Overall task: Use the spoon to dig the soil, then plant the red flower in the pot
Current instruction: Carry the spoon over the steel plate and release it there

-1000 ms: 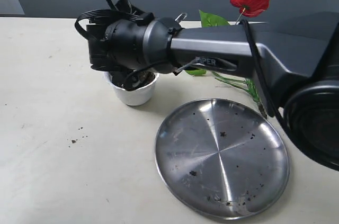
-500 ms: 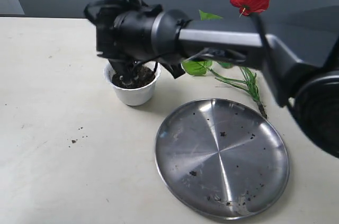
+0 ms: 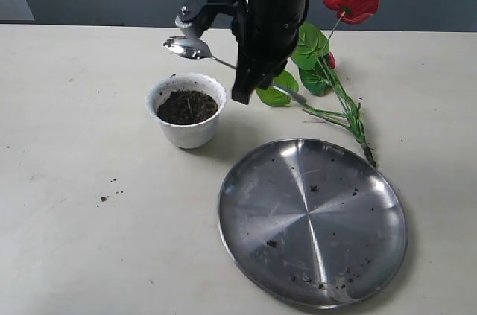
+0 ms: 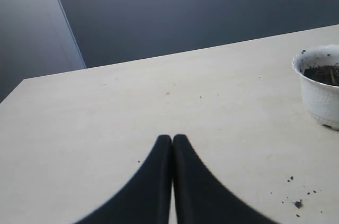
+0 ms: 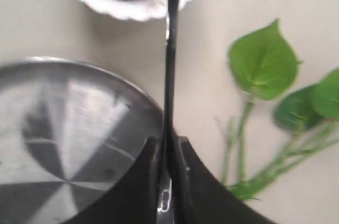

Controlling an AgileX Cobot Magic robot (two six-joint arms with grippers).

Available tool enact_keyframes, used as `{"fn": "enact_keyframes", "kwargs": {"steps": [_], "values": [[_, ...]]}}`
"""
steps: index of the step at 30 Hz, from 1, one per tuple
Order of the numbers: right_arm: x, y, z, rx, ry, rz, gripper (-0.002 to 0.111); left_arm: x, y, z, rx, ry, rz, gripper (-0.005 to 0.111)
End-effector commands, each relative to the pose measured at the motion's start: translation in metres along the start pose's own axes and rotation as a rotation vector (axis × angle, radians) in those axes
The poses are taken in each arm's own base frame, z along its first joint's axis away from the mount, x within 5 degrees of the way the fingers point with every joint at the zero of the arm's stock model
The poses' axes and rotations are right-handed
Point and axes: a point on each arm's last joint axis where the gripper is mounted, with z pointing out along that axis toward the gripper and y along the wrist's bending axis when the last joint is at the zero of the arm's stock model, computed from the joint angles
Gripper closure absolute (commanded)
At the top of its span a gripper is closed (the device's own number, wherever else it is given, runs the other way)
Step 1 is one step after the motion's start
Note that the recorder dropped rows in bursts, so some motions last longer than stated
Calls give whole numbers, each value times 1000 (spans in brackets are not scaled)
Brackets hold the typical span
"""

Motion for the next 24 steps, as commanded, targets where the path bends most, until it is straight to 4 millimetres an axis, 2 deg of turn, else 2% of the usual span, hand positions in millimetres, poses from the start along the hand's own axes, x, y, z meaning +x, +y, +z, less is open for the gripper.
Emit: {"fn": "enact_keyframes", "kwargs": {"steps": [1, 5, 10, 13, 17, 19, 24], "values": [[3, 2, -10, -173, -106, 159, 109, -1, 0, 0, 4, -6, -8, 105], [17, 10, -9, -204, -79, 170, 109, -1, 0, 0, 4, -6, -8, 105], [45, 28, -12, -217, -49, 174, 109, -1, 0, 0, 4, -6, -8, 105], [63, 40, -7, -209, -54, 189, 109, -1, 0, 0, 4, -6, -8, 105], [87, 58, 13, -215, -26, 230, 109, -1, 0, 0, 4, -6, -8, 105], [99, 67, 30, -227, 10, 247, 109, -1, 0, 0, 4, -6, -8, 105], [122, 80, 61, -182, 47, 335, 109, -1, 0, 0, 4, -6, -8, 105]]}}
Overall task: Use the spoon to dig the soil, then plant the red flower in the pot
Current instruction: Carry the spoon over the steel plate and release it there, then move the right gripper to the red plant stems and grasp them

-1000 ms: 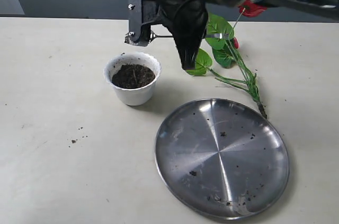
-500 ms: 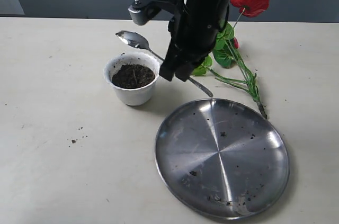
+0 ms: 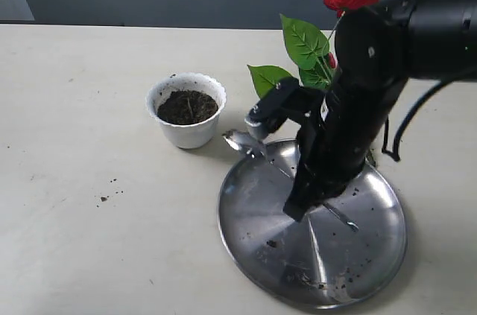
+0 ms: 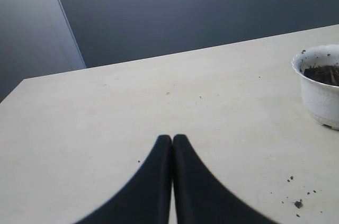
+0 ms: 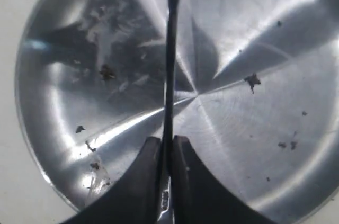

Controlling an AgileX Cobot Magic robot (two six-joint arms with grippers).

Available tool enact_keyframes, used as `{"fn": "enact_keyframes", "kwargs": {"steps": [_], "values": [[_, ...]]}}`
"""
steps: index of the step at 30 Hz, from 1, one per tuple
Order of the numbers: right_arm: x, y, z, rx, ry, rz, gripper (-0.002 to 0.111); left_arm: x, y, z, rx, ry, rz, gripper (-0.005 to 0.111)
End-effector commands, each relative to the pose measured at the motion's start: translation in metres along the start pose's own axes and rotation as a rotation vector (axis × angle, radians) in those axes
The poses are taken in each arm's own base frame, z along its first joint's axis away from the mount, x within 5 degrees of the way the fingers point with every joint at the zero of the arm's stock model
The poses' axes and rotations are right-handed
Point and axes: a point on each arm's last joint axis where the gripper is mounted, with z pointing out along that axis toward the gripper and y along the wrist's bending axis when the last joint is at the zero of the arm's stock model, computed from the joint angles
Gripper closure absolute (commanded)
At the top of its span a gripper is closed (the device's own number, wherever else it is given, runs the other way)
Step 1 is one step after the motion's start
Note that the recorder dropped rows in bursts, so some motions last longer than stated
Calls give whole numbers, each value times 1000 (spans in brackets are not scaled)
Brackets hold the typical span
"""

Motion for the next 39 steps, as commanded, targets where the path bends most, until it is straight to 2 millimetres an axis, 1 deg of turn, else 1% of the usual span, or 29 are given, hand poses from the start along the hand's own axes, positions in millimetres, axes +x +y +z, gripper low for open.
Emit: {"fn": "enact_keyframes", "kwargs": {"steps": [1, 6, 11, 16, 18, 20, 23, 26, 28, 30, 32, 33, 35, 37, 39], "values": [[19, -4, 23, 65, -10, 92, 109, -1, 0, 0, 4, -6, -8, 105], [32, -7, 34, 120, 33, 122, 109, -1, 0, 0, 4, -6, -8, 105], [30, -10, 40, 147, 19, 121, 109, -1, 0, 0, 4, -6, -8, 105], [27, -12, 52, 142, 31, 122, 108, -1, 0, 0, 4, -6, -8, 105], [28, -12, 57, 137, 46, 122, 103, -1, 0, 0, 4, -6, -8, 105], [28, -12, 60, 135, 57, 123, 95, -1, 0, 0, 4, -6, -8, 105], [27, -13, 60, 136, 52, 122, 85, -1, 0, 0, 4, -6, -8, 105], [27, -13, 60, 137, 44, 122, 83, -1, 0, 0, 4, -6, -8, 105], [24, -14, 55, 156, 26, 133, 83, -1, 0, 0, 4, -6, -8, 105], [19, -18, 47, 191, -34, 160, 83, -1, 0, 0, 4, -6, -8, 105], [10, -22, 33, 242, -150, 234, 83, -1, 0, 0, 4, -6, -8, 105], [7, -26, 25, 262, -203, 303, 83, -1, 0, 0, 4, -6, -8, 105], [5, -38, 12, 307, -259, 431, 83, -1, 0, 0, 4, -6, -8, 105], [9, -55, 4, 356, -270, 522, 83, -1, 0, 0, 4, -6, -8, 105], [15, -72, 0, 393, -272, 554, 83, -1, 0, 0, 4, -6, -8, 105]]}}
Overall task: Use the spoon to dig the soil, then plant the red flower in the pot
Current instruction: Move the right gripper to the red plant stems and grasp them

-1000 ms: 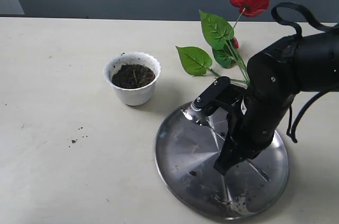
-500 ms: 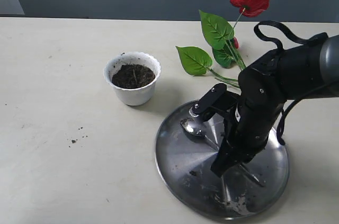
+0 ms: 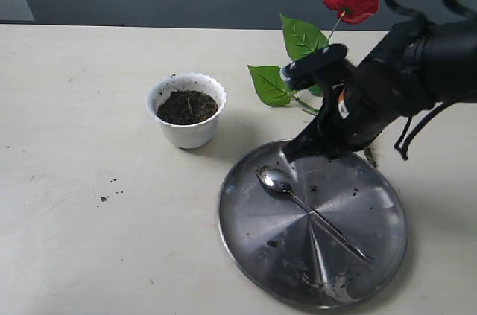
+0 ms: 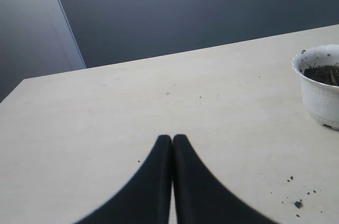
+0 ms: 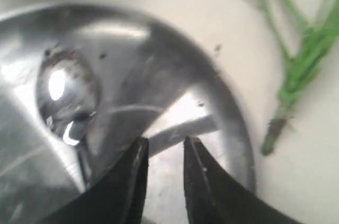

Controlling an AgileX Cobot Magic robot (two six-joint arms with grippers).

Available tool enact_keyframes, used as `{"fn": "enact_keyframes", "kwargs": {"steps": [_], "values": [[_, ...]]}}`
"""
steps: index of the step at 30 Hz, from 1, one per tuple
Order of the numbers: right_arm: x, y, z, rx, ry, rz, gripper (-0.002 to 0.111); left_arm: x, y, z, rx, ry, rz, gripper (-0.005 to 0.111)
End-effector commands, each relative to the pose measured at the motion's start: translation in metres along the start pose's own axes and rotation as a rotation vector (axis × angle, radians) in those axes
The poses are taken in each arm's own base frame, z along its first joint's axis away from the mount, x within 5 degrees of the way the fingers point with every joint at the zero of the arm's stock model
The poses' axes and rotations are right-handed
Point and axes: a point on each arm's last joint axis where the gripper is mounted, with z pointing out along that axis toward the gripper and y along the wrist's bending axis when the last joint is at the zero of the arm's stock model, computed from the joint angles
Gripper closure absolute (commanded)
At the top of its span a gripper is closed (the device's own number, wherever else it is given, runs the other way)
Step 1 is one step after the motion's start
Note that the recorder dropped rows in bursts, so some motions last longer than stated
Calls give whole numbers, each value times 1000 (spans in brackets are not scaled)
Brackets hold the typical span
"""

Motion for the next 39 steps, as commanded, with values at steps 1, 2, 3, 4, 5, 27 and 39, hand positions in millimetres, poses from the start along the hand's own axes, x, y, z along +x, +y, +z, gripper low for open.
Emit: {"fn": "enact_keyframes", "kwargs": {"steps": [1, 2, 3, 4, 5, 27, 39], "values": [[-7, -45, -1, 111, -28, 137, 83, -1, 0, 0, 4, -6, -8, 105], [-8, -53, 0, 118, -33, 155, 83, -1, 0, 0, 4, -6, -8, 105], [-8, -62, 1, 127, -39, 168, 83, -1, 0, 0, 4, -6, -8, 105], [-8, -70, 1, 131, -52, 181, 83, -1, 0, 0, 4, -6, -8, 105], [-9, -76, 2, 131, -68, 187, 83, -1, 0, 0, 4, -6, -8, 105], [-85, -105, 42, 115, -272, 219, 60, -1, 0, 0, 4, -6, -8, 105], [-118, -106, 93, 73, -181, 188, 60, -1, 0, 0, 4, -6, -8, 105]]}}
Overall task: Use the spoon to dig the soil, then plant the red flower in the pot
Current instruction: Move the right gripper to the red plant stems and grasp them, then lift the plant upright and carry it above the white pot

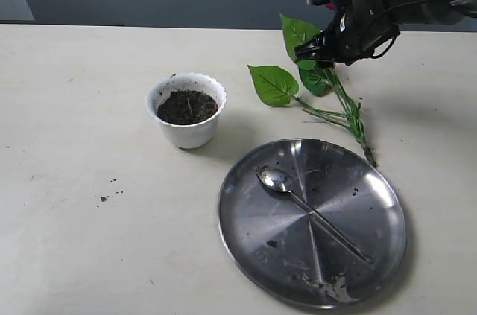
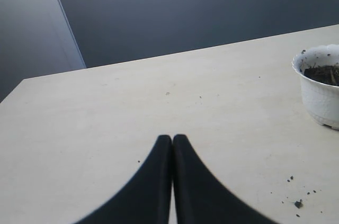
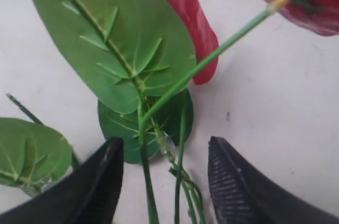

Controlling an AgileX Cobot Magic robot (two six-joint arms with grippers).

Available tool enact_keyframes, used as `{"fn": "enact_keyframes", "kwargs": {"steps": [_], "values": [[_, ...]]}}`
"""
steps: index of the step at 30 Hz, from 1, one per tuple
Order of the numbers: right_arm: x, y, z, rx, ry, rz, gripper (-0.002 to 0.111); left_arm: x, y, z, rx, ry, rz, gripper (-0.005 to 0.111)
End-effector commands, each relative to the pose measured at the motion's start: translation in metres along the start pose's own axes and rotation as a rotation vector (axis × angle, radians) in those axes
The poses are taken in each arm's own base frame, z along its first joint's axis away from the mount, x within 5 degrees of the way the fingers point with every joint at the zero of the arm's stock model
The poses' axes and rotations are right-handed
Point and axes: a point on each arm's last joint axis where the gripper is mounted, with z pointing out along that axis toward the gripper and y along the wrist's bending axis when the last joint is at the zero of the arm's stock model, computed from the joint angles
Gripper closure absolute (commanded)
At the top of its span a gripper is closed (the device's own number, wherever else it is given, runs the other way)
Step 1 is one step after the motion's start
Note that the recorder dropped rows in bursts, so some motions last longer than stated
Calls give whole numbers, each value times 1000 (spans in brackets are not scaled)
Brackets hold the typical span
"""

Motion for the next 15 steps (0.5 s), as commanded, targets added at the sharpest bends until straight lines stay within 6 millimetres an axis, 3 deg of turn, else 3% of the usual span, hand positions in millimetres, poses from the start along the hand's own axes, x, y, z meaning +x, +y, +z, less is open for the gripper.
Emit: {"fn": "enact_keyframes", "kwargs": {"steps": [1, 6, 10, 14, 15], "values": [[-1, 2, 16, -27, 27, -15, 60, -1, 0, 0, 4, -6, -8, 105], [4, 4, 33, -21, 76, -21, 65, -1, 0, 0, 4, -6, -8, 105], [5, 3, 35, -10, 117, -21, 108, -1, 0, 0, 4, -6, -8, 105], [-13, 0, 12, -11, 25, -18, 108, -1, 0, 0, 4, -6, -8, 105], [-25, -2, -5, -18, -39, -6, 108, -1, 0, 0, 4, -6, -8, 105]]}}
